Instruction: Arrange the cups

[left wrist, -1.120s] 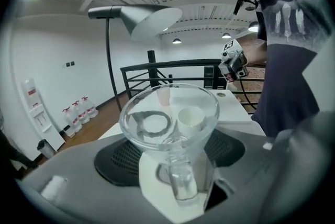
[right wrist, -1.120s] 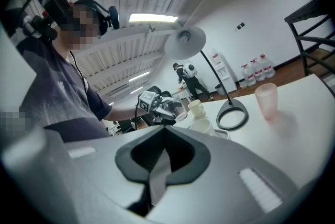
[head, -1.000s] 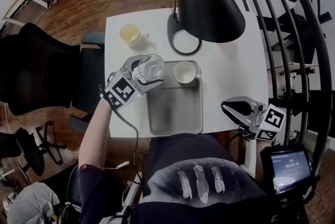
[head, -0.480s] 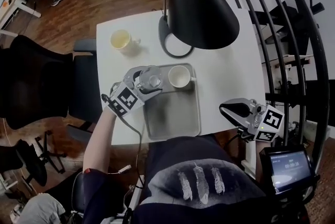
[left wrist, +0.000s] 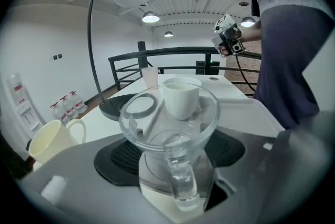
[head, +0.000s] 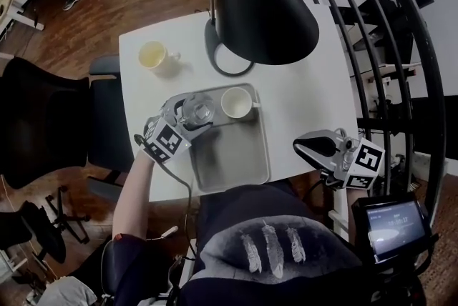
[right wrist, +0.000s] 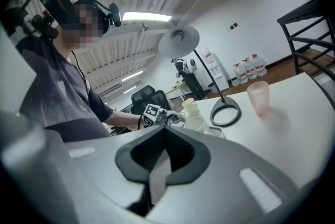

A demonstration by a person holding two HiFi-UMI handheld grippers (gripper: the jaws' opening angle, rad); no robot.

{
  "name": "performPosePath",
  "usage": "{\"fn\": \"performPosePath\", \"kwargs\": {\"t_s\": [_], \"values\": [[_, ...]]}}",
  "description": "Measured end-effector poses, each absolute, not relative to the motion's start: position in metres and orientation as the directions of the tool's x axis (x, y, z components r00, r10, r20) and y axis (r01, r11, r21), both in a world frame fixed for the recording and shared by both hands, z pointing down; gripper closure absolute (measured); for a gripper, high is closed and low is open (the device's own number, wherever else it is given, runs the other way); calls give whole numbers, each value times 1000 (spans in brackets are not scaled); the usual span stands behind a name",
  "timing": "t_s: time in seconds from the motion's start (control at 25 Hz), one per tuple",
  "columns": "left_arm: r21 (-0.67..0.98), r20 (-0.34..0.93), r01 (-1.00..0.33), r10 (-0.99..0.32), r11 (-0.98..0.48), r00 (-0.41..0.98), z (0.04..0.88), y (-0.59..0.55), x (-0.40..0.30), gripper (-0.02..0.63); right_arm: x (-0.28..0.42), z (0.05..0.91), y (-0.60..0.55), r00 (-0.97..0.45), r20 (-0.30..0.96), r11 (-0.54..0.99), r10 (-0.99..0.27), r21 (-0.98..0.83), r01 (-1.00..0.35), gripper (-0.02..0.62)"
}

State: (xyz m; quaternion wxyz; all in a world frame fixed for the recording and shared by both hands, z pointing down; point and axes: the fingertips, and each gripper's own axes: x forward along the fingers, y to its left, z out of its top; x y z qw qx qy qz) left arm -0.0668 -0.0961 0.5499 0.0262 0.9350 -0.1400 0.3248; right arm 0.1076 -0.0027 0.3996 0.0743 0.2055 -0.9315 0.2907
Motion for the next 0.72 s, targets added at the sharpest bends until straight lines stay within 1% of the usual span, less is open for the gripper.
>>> {"fn": "performPosePath", "kwargs": {"t_s": [0.12,0.52,0.68,0.72], "values": [[-38,595,-285,-251,-958,764,549,-97,-65,229,109,399,-1,-901,264,742,-345,-511,-434,592],[-126,586,-232,-261,-964,767,551,-94,-63,224,106,401,5,-898,273,738,-346,-511,-440,592],[-128,575,-258,-283,-958,768,551,-95,-62,222,106,399,7,-896,274,737,-350,-510,-444,592],[-115,568,-275,-290,-955,770,551,-95,-61,213,106,399,8,-896,273,738,-351,-509,-444,592]]}}
